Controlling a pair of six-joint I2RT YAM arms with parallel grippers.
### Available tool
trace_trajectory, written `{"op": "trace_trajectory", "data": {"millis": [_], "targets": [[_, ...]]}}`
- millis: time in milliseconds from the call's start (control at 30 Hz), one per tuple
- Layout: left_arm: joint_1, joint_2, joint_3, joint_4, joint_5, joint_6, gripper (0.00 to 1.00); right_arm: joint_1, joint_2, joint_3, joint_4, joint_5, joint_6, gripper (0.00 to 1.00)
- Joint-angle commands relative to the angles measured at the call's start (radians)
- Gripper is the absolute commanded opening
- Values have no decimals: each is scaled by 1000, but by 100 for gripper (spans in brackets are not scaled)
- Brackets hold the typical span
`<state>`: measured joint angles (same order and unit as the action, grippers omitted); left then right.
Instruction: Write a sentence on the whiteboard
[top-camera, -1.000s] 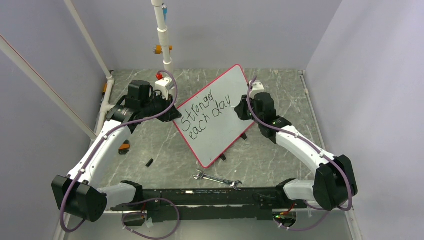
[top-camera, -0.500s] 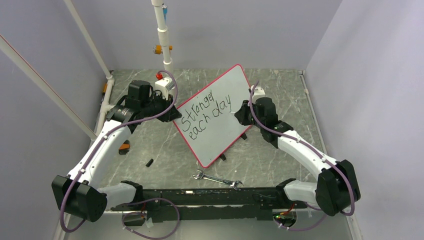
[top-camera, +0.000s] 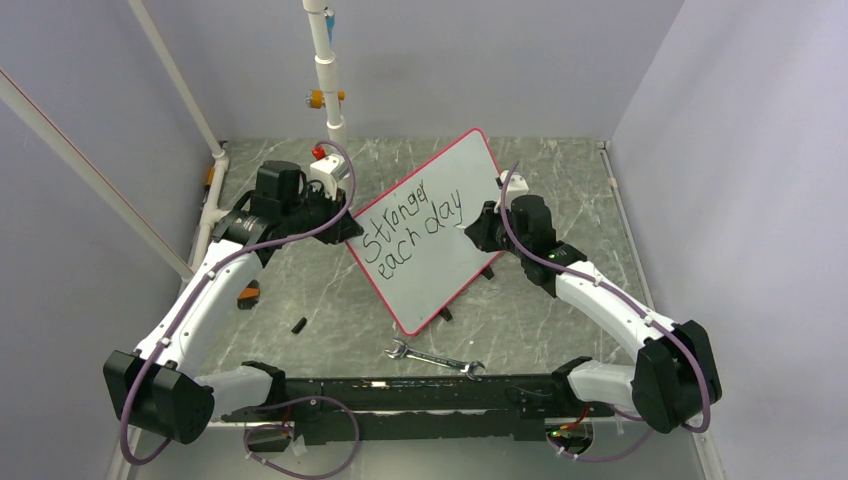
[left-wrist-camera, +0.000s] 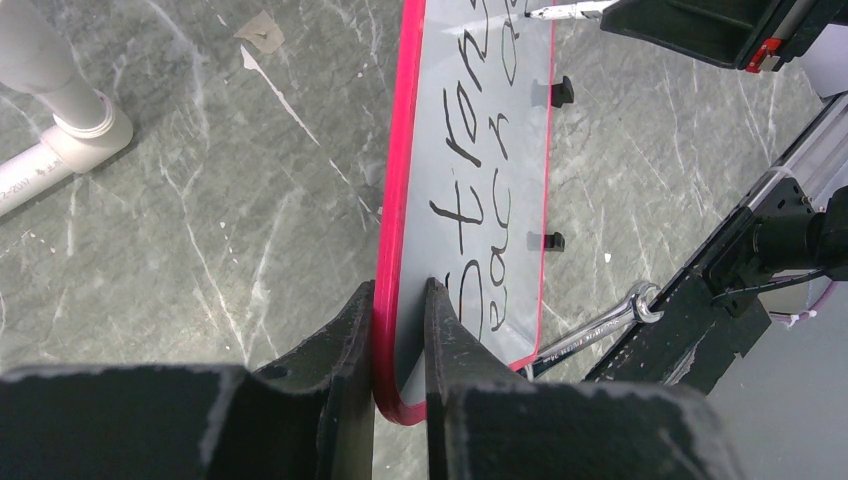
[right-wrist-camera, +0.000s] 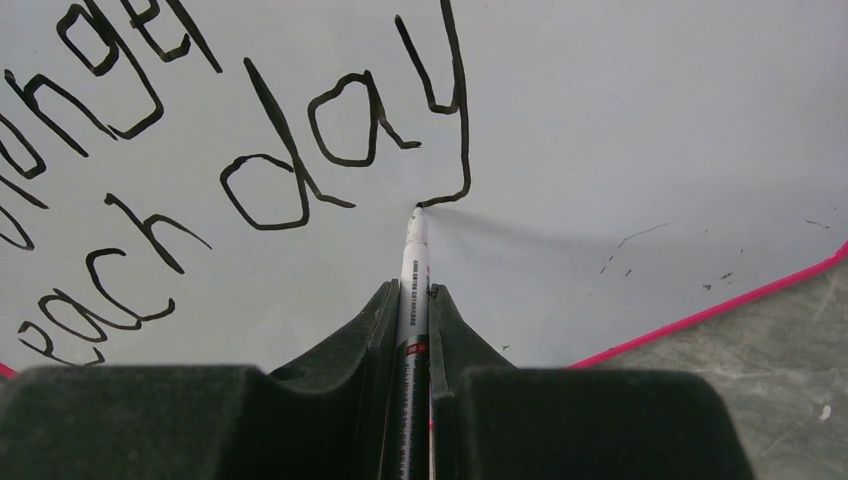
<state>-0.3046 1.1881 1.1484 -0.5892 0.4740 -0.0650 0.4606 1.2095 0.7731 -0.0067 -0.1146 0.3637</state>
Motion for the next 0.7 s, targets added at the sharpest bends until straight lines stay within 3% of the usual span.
{"op": "trace_trajectory", "data": {"millis": [0, 267, 667], "targets": [[7, -24, 7, 36, -134, 110, 0, 9, -3, 42, 39, -41, 18, 0], [6, -25, 7, 37, -132, 108, 0, 9, -76, 69, 24, -28, -1, 0], [7, -27, 6, 41, -122, 105, 0, 5, -158, 10, -56, 234, -50, 0]]}}
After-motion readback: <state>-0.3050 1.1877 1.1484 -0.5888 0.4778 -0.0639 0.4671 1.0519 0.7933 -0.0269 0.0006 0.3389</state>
